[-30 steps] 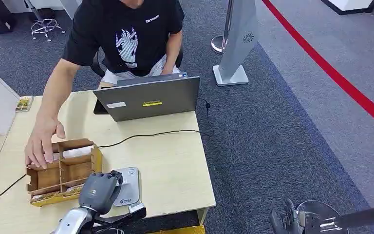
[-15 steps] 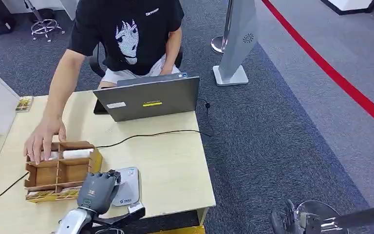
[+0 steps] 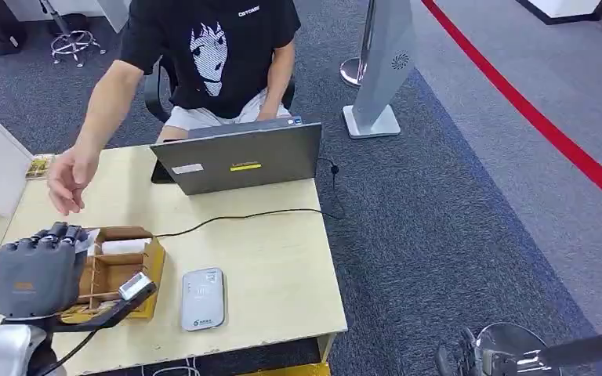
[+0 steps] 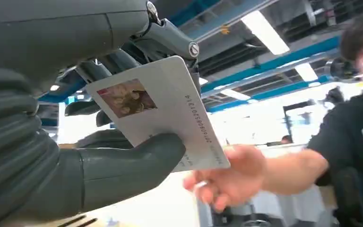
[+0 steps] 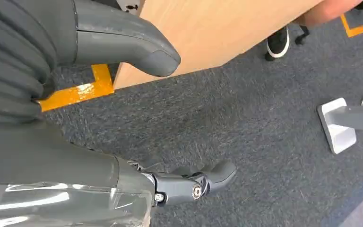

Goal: Pass the card to the sensor for recognition and then transmit it.

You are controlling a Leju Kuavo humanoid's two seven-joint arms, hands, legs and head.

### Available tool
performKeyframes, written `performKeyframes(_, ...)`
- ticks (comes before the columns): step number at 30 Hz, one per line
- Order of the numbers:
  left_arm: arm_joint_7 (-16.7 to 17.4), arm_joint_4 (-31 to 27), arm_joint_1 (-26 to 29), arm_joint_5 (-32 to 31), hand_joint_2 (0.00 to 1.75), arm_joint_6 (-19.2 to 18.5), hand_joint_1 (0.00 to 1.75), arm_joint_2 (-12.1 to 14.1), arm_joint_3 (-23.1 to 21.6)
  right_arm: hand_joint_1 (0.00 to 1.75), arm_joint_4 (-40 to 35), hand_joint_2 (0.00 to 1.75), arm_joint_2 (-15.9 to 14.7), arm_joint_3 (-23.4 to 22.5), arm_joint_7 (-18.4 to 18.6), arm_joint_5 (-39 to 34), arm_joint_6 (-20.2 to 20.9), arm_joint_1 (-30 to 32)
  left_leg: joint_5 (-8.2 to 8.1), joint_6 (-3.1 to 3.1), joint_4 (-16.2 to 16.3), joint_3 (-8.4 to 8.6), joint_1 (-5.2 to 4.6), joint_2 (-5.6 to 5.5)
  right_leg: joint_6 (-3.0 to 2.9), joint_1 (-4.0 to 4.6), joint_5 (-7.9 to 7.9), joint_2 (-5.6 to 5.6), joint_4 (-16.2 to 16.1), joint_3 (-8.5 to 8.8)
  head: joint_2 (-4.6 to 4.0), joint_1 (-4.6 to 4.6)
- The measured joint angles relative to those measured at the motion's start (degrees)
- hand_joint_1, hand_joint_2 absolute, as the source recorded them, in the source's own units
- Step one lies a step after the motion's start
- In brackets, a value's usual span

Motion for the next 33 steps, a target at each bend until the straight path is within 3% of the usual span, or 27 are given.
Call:
performKeyframes(5, -0.94, -1.11, 1.87, 2.62, 1.75, -0.76, 1.75, 1.68, 8.40, 0.00, 0.41, 1.75, 0.00, 0.07, -0.11, -0.35, -0.18, 0.01, -0.01, 0.00, 0.00, 0.00, -0.01, 0.04, 0.00, -0.01, -0.01, 0.06, 0.00, -0.05, 0.00, -0.02)
performKeyframes(10, -1.44, -1.46, 4.08, 3.12, 1.75, -0.57, 1.75, 2.82, 13.90, 0.00, 0.98, 1.75, 0.00, 0.61, -0.50, -0.64, -0.59, -0.14, -0.01, 0.00, -0.01, -0.03, -0.02, -0.06, -0.05, -0.01, -0.05, -0.03, 0.00, -0.03, 0.00, 0.02)
performKeyframes(20, -1.70, -1.99, 5.78, 3.25, 1.75, -0.44, 1.75, 3.32, 18.60, 0.00, 1.27, 1.75, 0.00, 1.22, -0.52, -0.24, -1.11, -0.27, 0.00, 0.00, 0.00, -0.01, -0.02, -0.18, -0.05, -0.01, -0.05, -0.18, 0.00, 0.02, 0.00, 0.02)
performKeyframes(21, -1.53, -1.99, 5.82, 3.25, 1.75, -0.65, 1.59, 3.32, 19.01, 0.00, 1.36, 1.75, 0.00, 1.22, -0.50, 0.00, -1.16, -0.28, 0.00, 0.00, 0.00, -0.01, -0.02, -0.18, -0.05, -0.01, -0.05, -0.18, 0.00, 0.02, 0.00, 0.02)
performKeyframes(22, -1.42, -1.99, 5.82, 3.30, 1.75, -0.76, 0.89, 3.30, 19.34, 0.00, 1.49, 1.75, 0.00, 1.22, -0.50, 0.22, -1.16, -0.30, 0.00, 0.00, 0.00, -0.01, -0.02, -0.18, -0.05, -0.01, -0.05, -0.17, 0.00, 0.02, 0.00, 0.02)
performKeyframes(23, -1.40, -1.97, 5.82, 3.47, 1.75, -0.78, 0.66, 3.28, 19.60, 0.00, 1.64, 1.75, 0.00, 1.20, -0.61, 0.33, -1.16, -0.34, 0.00, 0.00, 0.00, -0.01, -0.02, -0.18, -0.05, -0.01, -0.05, -0.18, 0.00, 0.02, 0.00, 0.02)
performKeyframes(25, -1.36, -1.97, 5.86, 3.67, 1.75, -0.81, 0.79, 3.12, 19.93, 0.00, 1.88, 1.75, 0.00, 1.18, -0.90, 1.16, -1.16, -0.41, 0.00, 0.00, 0.00, -0.02, -0.02, -0.18, -0.05, -0.01, -0.05, -0.16, 0.00, 0.02, 0.00, 0.02)
performKeyframes(26, -1.38, -1.97, 5.95, 3.97, 1.75, -0.78, 0.73, 2.97, 20.26, 0.00, 2.03, 1.75, 0.00, 1.18, -0.98, 1.33, -1.16, -0.43, 0.00, 0.00, 0.00, -0.01, -0.02, -0.17, -0.05, -0.01, -0.05, -0.15, 0.00, 0.02, 0.00, 0.02)
performKeyframes(28, -1.62, -1.97, 5.93, 4.61, 1.75, -0.74, 0.00, 2.71, 20.67, 0.00, 2.12, 1.75, 0.00, 1.14, -0.94, 1.25, -1.14, -0.43, 0.00, 0.00, 0.00, -0.02, -0.01, -0.17, -0.05, -0.01, -0.05, -0.15, 0.00, 0.01, 0.00, 0.04)
performKeyframes(33, -2.36, -1.99, 5.48, 6.20, 1.75, -0.59, 0.00, 1.96, 21.28, 0.00, 2.05, 1.75, 0.00, 1.14, -0.26, 1.03, -1.38, -0.40, -0.01, 0.00, 0.00, -0.02, -0.02, -0.17, -0.05, -0.01, -0.05, -0.15, -0.01, -0.01, 0.00, 0.02)
